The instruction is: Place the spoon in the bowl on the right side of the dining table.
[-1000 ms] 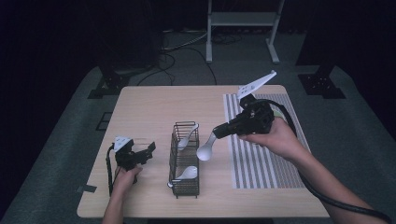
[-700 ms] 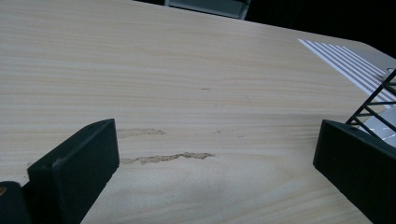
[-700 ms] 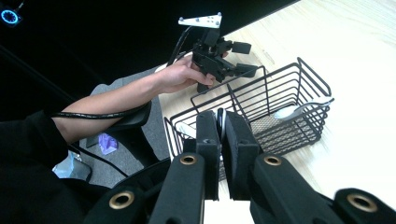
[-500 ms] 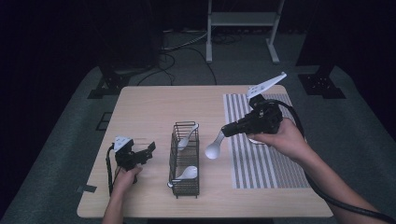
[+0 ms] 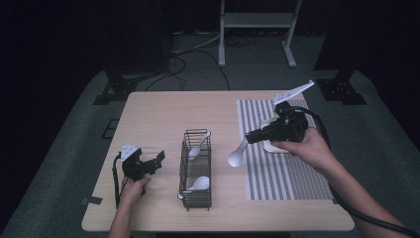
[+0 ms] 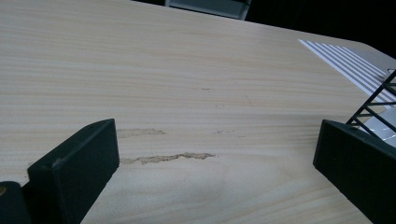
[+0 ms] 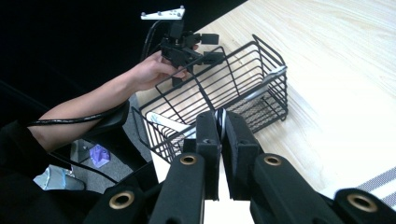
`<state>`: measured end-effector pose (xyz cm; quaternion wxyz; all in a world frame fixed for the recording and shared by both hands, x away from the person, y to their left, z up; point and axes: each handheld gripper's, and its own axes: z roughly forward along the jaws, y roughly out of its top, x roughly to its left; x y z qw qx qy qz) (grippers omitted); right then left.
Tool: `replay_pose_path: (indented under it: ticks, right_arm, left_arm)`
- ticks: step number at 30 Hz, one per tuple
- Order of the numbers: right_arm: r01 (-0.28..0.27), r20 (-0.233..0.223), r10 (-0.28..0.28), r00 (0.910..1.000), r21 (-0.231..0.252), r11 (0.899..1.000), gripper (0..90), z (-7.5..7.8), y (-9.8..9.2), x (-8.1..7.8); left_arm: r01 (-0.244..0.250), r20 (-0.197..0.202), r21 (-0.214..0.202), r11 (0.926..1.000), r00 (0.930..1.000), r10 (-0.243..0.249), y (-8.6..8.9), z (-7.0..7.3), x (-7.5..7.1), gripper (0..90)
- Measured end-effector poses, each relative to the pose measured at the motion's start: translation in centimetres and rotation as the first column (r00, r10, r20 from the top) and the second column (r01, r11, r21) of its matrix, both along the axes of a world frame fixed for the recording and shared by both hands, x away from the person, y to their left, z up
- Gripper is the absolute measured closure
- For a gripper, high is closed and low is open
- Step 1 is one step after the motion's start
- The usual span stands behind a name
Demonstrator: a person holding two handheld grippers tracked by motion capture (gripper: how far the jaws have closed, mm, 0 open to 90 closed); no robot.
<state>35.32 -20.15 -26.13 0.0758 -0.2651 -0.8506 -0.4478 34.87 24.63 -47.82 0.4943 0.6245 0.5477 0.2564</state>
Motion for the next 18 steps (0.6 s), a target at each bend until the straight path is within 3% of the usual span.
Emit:
replay_pose_path:
  ticks: [18]
  right_arm:
    - [0.059,-0.015,-0.059,0.9982,-0.004,0.998,85.2,-0.8,-2.0,0.8]
  left_arm:
    - [0.000,0.000,0.000,1.0000,1.0000,0.000,0.0,0.0,0.0,0.0]
